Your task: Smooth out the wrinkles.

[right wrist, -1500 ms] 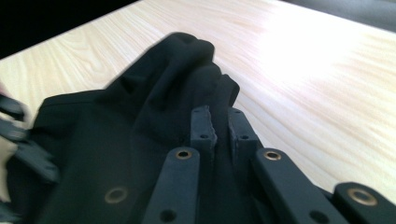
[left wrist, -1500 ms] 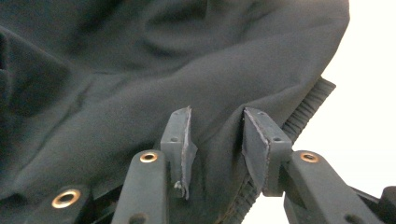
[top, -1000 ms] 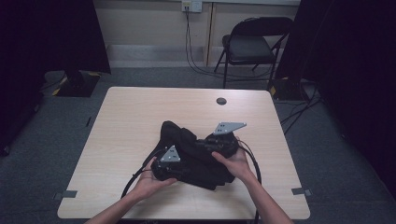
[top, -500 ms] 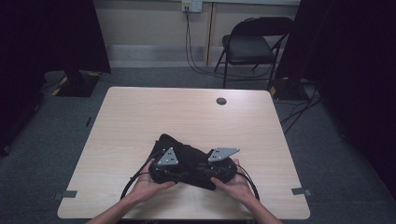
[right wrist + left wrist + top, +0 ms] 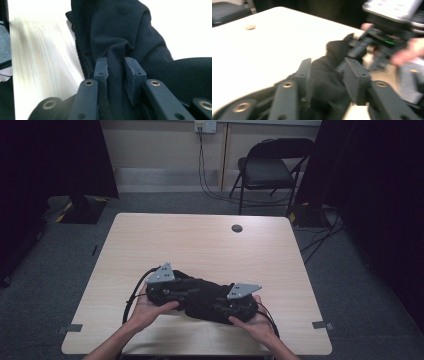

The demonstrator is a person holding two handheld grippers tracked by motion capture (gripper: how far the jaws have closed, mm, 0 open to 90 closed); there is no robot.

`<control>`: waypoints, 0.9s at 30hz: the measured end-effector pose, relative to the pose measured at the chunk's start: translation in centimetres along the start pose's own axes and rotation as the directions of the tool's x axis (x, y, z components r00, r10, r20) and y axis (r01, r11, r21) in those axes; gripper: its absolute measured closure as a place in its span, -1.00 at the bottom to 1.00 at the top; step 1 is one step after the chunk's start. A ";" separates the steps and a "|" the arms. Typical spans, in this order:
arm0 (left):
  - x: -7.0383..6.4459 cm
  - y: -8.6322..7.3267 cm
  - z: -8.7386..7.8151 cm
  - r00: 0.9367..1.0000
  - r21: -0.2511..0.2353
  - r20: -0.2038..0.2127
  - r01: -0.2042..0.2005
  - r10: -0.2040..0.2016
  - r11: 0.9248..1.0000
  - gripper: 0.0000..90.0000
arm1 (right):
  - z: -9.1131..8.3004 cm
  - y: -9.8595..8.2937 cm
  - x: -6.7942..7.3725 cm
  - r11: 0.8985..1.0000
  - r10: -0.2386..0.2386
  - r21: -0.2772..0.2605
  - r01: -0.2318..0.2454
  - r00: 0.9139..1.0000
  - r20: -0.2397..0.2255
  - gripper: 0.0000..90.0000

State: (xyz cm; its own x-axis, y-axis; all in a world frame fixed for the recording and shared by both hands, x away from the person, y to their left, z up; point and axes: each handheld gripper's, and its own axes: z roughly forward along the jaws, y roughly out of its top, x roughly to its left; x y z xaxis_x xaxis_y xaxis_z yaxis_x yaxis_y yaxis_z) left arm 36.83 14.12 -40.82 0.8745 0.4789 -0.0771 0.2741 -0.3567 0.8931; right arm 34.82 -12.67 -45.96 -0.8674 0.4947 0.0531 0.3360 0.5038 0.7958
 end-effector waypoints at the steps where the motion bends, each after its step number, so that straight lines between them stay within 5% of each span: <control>1: 0.3 0.0 0.8 0.999 0.047 -0.036 -0.011 0.013 0.999 0.20 | 0.1 0.0 0.2 1.000 -0.004 0.005 0.004 1.000 -0.004 0.54; 3: 0.7 -0.8 2.0 0.994 0.125 -0.094 -0.048 0.060 0.991 0.21 | -0.1 -0.1 0.5 1.000 -0.005 0.008 0.005 1.000 -0.013 0.54; 4: 0.8 -1.3 2.4 0.995 0.149 -0.076 -0.048 0.060 0.988 0.25 | -0.5 -0.1 0.6 1.000 -0.004 0.003 0.004 1.000 -0.015 0.54; 6: 0.8 -3.1 2.9 0.996 0.238 -0.057 -0.052 0.067 0.970 0.28 | -1.6 0.0 0.7 1.000 0.009 -0.012 -0.010 1.000 -0.021 0.52; 9: 0.8 -4.3 2.8 0.997 0.273 -0.017 -0.073 0.080 0.959 0.26 | -3.7 0.9 0.5 0.998 0.044 -0.051 -0.043 0.999 0.020 0.58; 14: 0.9 -4.5 2.6 0.998 0.259 -0.024 -0.044 0.052 0.965 0.24 | -4.5 2.6 -1.4 0.992 0.103 -0.085 -0.094 0.989 0.103 0.62; 17: 0.9 -4.5 2.2 0.999 0.260 -0.034 -0.031 0.041 0.965 0.20 | -3.0 1.3 -1.8 0.993 0.117 -0.005 -0.118 0.983 0.140 0.65; 20: 0.9 -4.4 1.4 0.999 0.252 -0.023 -0.019 0.026 0.968 0.04 | -2.9 -0.6 -0.6 0.995 0.084 0.038 -0.089 0.988 0.131 0.61; 24: 1.3 -3.8 0.2 0.999 0.187 -0.035 0.001 0.005 0.982 0.01 | -3.7 -2.4 -0.6 0.992 0.121 0.028 -0.126 0.985 0.125 0.47; 27: 1.0 -2.9 -0.2 0.998 0.160 -0.043 -0.041 0.048 0.986 0.00 | -4.0 -2.7 -0.6 0.991 0.132 0.016 -0.136 0.982 0.132 0.31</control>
State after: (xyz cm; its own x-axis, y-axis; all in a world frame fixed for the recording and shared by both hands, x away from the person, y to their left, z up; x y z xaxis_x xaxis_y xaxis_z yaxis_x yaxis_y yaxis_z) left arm 36.82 15.80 -43.41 0.8685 0.4955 -0.0147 0.2986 -0.4993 0.8133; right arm 32.98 -17.21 -45.73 -0.7593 0.6461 0.0778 0.4565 0.4437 0.7712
